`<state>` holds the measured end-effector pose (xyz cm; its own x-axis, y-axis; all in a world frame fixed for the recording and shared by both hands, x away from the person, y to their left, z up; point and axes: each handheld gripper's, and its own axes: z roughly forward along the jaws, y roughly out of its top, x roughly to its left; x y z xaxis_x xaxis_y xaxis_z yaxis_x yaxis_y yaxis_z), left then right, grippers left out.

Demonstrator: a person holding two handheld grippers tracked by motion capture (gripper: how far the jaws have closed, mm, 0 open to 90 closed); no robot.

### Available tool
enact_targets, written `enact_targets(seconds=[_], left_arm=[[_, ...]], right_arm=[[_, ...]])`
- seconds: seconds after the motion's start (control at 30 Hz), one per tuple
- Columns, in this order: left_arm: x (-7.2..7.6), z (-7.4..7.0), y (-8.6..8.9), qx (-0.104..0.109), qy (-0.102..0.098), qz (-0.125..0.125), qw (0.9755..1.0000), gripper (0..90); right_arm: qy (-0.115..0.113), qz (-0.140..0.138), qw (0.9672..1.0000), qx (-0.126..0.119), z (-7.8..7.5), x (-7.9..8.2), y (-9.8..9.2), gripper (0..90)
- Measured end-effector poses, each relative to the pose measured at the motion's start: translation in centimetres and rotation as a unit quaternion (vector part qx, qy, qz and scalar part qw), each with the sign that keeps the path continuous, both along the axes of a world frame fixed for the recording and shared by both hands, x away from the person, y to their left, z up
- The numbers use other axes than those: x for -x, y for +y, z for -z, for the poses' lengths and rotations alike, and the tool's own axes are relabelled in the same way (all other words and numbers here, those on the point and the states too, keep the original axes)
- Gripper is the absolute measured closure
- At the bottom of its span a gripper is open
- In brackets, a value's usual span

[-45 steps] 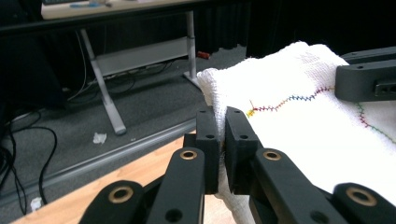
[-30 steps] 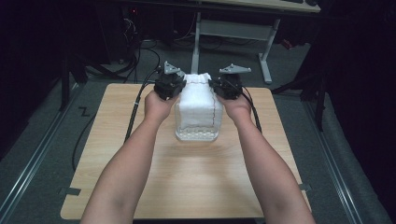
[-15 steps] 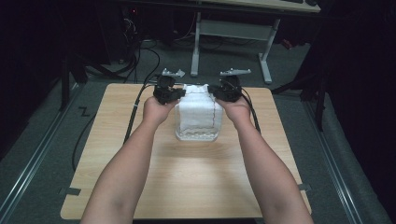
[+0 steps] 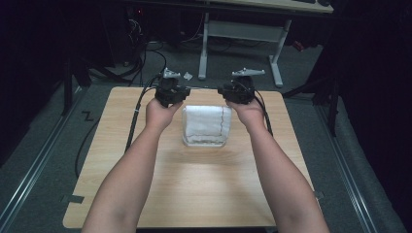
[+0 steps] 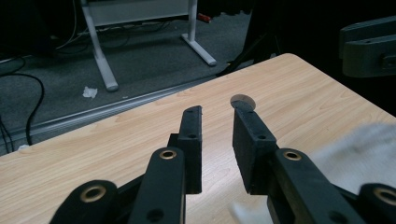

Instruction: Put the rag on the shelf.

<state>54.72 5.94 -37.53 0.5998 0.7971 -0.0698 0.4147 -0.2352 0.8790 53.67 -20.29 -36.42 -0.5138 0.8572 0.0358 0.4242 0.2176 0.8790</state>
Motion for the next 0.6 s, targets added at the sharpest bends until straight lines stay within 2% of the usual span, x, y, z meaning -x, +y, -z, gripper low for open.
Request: enact_targets(seconds=[0.17, 0.27, 0.3, 0.47, 0.53, 0.6], left_arm=[[1.1, -0.5, 0.7, 0.012, -0.013, -0.002, 0.9998, 71.8], [1.6, -0.6, 1.0, 0.010, -0.024, 0.000, 0.9997, 70.6], [2.2, -0.6, 1.2, 0.009, -0.032, 0.000, 0.9994, 70.7], [3.3, -0.2, 2.1, 0.013, -0.037, -0.002, 0.9992, 70.3], [3.7, -0.1, 2.5, 0.009, -0.035, 0.000, 0.9994, 69.8], [4.2, 0.0, 2.8, 0.004, -0.046, 0.002, 0.9989, 69.3]], right_arm=[[-0.012, 0.003, 0.9999, 0.007, -0.8, 1.0, -0.7, 64.5], [-0.014, 0.006, 0.9998, 0.010, -1.0, 1.5, -1.0, 64.2], [-0.021, 0.012, 0.9996, 0.013, -1.0, 2.0, -1.5, 63.2], [-0.021, 0.018, 0.9994, 0.023, -0.7, 3.1, -2.4, 60.7], [-0.025, 0.020, 0.9993, 0.017, -0.6, 3.6, -2.8, 59.6], [-0.025, 0.022, 0.9993, 0.016, -0.5, 4.1, -3.1, 58.2]])
